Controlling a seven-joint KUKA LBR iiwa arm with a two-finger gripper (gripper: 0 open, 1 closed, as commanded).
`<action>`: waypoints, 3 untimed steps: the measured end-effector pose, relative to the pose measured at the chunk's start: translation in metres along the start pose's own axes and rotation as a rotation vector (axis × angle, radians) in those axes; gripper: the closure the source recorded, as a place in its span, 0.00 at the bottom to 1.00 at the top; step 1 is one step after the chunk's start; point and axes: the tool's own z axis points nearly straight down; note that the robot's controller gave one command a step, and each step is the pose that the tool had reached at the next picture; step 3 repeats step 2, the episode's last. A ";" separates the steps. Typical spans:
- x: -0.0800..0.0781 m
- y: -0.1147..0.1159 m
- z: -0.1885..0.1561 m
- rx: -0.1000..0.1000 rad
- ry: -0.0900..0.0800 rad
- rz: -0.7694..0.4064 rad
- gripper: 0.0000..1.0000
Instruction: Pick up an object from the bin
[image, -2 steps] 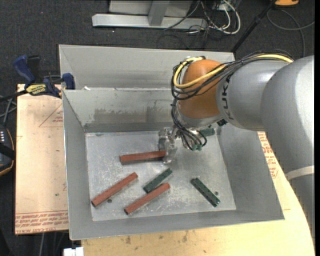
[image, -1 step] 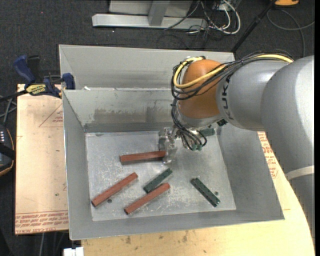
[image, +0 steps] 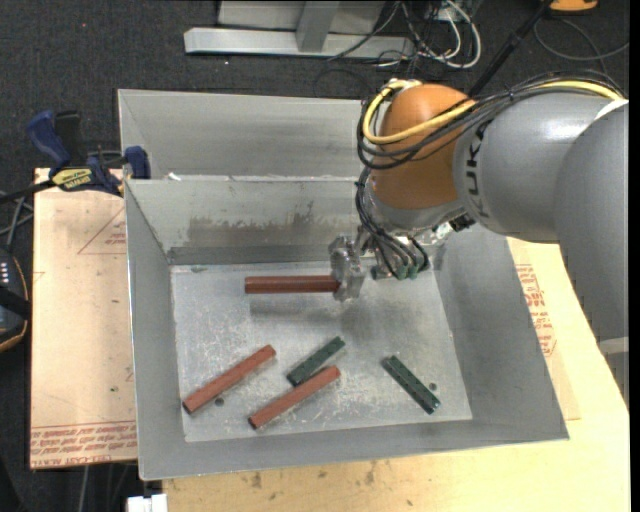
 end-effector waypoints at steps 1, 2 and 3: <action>0.000 0.000 0.000 0.000 0.000 0.000 1.00; 0.004 0.019 -0.113 0.000 -0.001 -0.010 1.00; 0.004 0.019 -0.113 0.000 -0.001 -0.010 1.00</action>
Offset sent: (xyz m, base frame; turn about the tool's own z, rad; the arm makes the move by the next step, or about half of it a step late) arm -0.0065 0.0175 0.1134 -0.0083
